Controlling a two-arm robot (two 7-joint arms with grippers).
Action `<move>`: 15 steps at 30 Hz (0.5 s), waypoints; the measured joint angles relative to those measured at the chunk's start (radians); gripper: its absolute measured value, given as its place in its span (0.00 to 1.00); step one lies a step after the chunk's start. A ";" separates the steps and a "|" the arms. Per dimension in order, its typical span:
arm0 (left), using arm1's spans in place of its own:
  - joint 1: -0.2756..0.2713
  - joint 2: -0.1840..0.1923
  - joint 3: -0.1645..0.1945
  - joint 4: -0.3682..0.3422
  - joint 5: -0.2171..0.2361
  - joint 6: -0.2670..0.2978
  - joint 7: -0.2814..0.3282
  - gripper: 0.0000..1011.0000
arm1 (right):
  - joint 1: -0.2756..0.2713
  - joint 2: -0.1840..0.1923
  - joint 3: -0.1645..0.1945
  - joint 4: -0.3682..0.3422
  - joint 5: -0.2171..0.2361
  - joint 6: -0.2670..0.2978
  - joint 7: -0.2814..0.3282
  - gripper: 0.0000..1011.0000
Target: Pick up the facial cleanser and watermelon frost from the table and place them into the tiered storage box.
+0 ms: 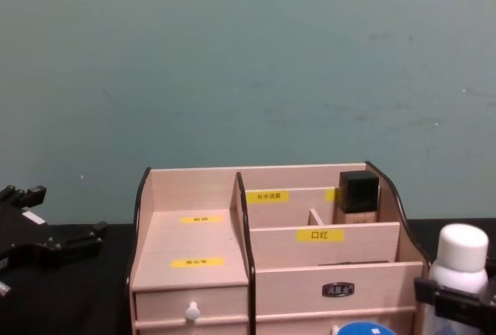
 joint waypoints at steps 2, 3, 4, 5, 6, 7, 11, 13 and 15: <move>0.000 0.000 0.000 0.000 0.000 0.000 0.000 1.00 | 0.000 0.001 0.000 -0.004 0.003 0.005 0.002 0.60; 0.000 0.000 0.000 0.000 0.000 0.000 0.000 1.00 | -0.001 0.002 -0.001 -0.012 0.006 0.010 0.005 0.60; 0.000 0.000 0.000 0.000 0.000 0.000 0.000 1.00 | -0.001 0.003 -0.001 -0.017 0.007 0.013 0.005 0.60; 0.000 0.000 0.000 0.000 0.000 0.000 0.000 1.00 | -0.001 0.005 -0.002 -0.027 0.009 0.017 0.006 0.60; 0.000 0.000 0.000 0.000 0.000 0.000 0.000 1.00 | -0.001 0.007 -0.003 -0.033 0.010 0.019 0.006 0.60; 0.000 0.000 0.000 0.000 0.000 0.000 0.000 1.00 | 0.000 0.009 -0.004 -0.040 0.010 0.022 0.007 0.60; 0.000 0.000 0.000 0.000 0.000 0.000 0.000 1.00 | 0.003 0.019 -0.010 -0.073 0.015 0.034 0.013 0.60; 0.000 0.000 0.000 0.000 0.000 0.000 0.000 1.00 | 0.007 0.024 -0.014 -0.093 0.016 0.042 0.014 0.60; 0.000 0.000 0.000 0.000 0.000 0.000 0.000 1.00 | 0.010 0.028 -0.017 -0.105 0.017 0.048 0.016 0.60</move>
